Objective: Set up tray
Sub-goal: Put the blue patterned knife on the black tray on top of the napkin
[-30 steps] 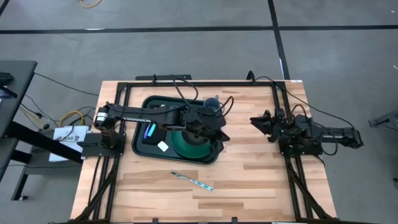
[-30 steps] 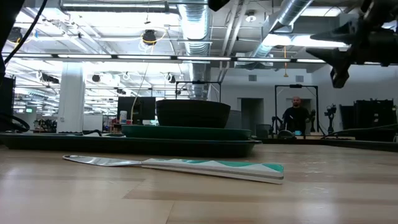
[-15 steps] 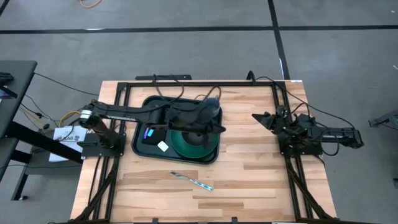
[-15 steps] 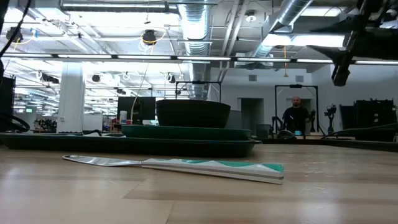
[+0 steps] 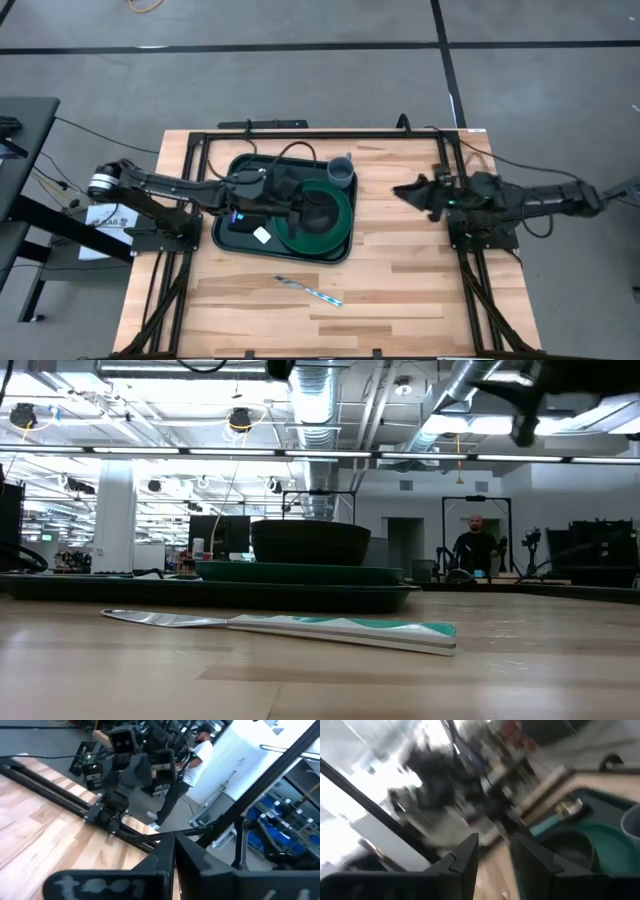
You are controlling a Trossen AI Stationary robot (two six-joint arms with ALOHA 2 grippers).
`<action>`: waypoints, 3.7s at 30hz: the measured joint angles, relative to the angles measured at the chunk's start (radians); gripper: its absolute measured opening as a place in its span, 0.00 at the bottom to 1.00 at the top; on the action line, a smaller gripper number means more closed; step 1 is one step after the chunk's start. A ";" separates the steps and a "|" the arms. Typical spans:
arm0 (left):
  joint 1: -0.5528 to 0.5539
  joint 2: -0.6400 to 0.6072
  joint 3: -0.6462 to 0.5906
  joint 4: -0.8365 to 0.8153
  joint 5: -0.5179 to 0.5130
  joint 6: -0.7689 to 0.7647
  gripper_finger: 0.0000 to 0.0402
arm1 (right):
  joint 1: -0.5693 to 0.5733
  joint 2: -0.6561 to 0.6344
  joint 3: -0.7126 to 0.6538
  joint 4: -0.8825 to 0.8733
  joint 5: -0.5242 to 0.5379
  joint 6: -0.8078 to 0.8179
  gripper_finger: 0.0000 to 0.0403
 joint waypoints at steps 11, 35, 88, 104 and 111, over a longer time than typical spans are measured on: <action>-0.058 -0.300 -0.294 -0.015 0.043 0.070 0.00 | 0.082 0.777 0.698 -0.491 -0.032 -0.048 0.24; -0.122 -0.641 -0.622 -0.038 0.129 0.064 0.00 | 0.273 1.438 1.155 -0.806 -0.319 0.154 0.38; -0.121 -0.636 -0.621 -0.238 0.120 0.084 0.00 | 0.314 1.806 1.364 -0.871 -0.235 -0.133 0.34; -0.121 -0.636 -0.621 -0.243 0.120 0.071 0.00 | 0.297 1.814 1.363 -0.888 -0.228 -0.074 0.06; -0.121 -0.636 -0.621 -0.243 0.120 0.066 0.00 | 0.291 1.809 1.363 -0.880 -0.234 -0.047 0.04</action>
